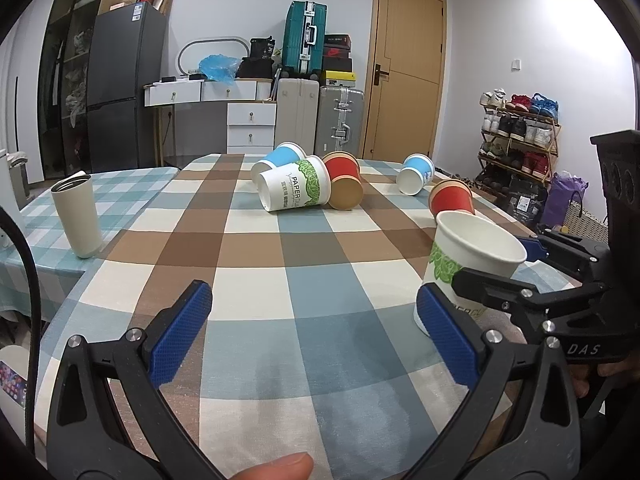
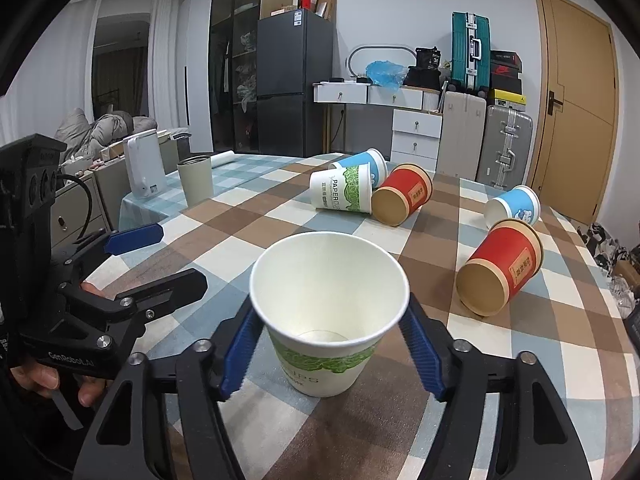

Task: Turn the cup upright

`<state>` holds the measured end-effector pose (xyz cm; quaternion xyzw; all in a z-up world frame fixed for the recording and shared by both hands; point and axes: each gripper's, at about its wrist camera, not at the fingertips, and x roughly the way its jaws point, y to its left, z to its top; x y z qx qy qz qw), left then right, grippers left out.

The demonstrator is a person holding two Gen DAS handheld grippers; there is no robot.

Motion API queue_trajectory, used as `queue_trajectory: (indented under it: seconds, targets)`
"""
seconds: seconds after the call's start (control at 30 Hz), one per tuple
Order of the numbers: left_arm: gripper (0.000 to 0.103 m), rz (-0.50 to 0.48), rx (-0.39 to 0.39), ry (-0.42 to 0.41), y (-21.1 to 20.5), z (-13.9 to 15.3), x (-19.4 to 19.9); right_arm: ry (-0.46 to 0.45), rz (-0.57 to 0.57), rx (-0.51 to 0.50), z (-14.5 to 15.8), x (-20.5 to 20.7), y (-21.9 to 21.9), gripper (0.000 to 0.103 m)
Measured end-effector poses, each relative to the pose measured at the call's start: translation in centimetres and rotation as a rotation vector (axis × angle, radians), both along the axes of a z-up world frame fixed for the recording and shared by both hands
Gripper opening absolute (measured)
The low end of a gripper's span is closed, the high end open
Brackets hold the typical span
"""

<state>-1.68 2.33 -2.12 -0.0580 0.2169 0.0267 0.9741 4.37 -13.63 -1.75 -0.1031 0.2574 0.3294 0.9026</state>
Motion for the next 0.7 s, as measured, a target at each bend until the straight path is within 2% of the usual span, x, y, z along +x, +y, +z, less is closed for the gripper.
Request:
queue_trajectory:
  seconds: [0.07, 0.13, 0.2, 0.3, 0.7]
  targets:
    - [0.102, -0.007, -0.009, 0.001, 0.0, 0.0, 0.2, 0.004, 0.002, 0.024, 0.1, 0.0, -0.5, 0.086]
    - [0.102, -0.011, -0.012, 0.002, -0.1, 0.0, 0.3, -0.002, 0.003, 0.047, 0.3, -0.2, -1.0, 0.088]
    - [0.102, -0.015, -0.015, 0.001, -0.2, 0.0, 0.4, -0.008, -0.006, 0.055, 0.4, -0.3, -1.6, 0.096]
    - [0.102, -0.026, -0.020, 0.000, -0.4, 0.0, 0.6, -0.014, -0.012, 0.077, 0.5, -0.4, -2.8, 0.100]
    - [0.102, -0.070, -0.026, -0.002, -1.8, 0.0, 1.5, -0.025, -0.005, 0.194, 1.1, -0.7, -6.8, 0.103]
